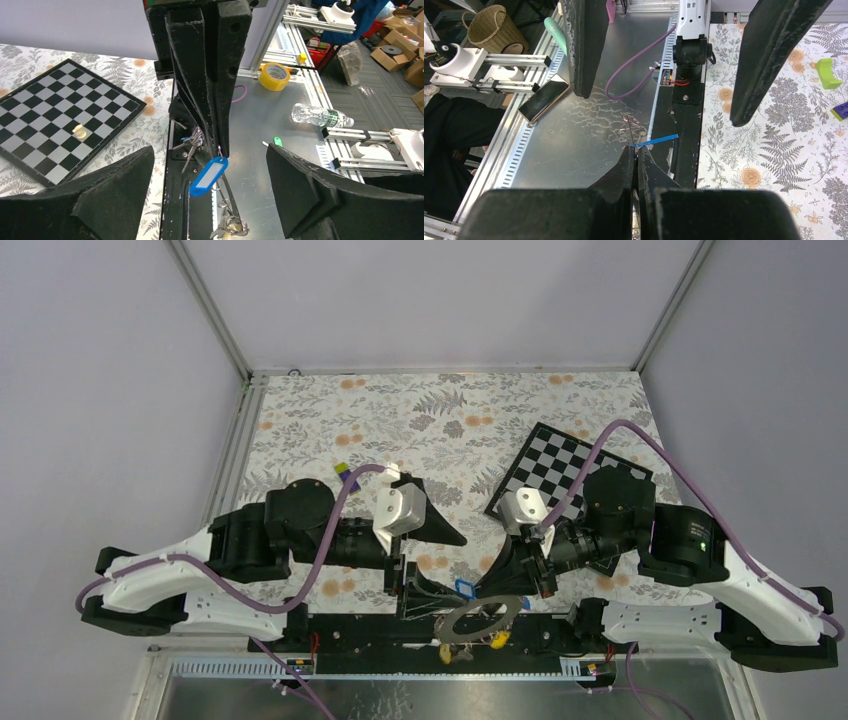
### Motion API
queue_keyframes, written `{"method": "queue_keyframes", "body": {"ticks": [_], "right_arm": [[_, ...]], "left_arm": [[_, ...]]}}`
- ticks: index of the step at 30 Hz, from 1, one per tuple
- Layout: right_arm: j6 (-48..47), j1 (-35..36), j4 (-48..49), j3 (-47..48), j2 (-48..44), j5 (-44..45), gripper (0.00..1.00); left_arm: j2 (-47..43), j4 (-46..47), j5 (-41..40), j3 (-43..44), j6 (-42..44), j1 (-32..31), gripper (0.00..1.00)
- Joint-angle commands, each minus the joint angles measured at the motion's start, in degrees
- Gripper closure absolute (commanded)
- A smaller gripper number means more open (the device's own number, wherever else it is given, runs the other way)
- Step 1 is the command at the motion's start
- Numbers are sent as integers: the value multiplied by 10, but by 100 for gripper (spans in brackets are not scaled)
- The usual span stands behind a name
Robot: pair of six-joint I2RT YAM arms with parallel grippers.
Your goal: Remove the keys from the keyring
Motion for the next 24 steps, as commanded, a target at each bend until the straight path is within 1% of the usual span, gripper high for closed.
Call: {"method": "queue_keyframes", "body": {"ticks": [1,8,17,20,22,24], "right_arm": [[-4,3,34,22,-13,-9,100],[0,3,59,20,-25,-18,100],[2,3,58,12,-33,-14,100],[2,3,57,12,-37,-10,100],[0,2,52,13,-36,-9,100],[-2,3,47,13,-36,-6,100]], "left_arm": [[22,45,37,0,-15,-3,13],[59,47,43,-4,-21,-3,14],[72,46,48,-3,-22,-3,20],[71,42,49,-3,-22,-3,28],[72,36,50,0,-22,-3,38],[73,32,49,5,-21,-3,51]]}}
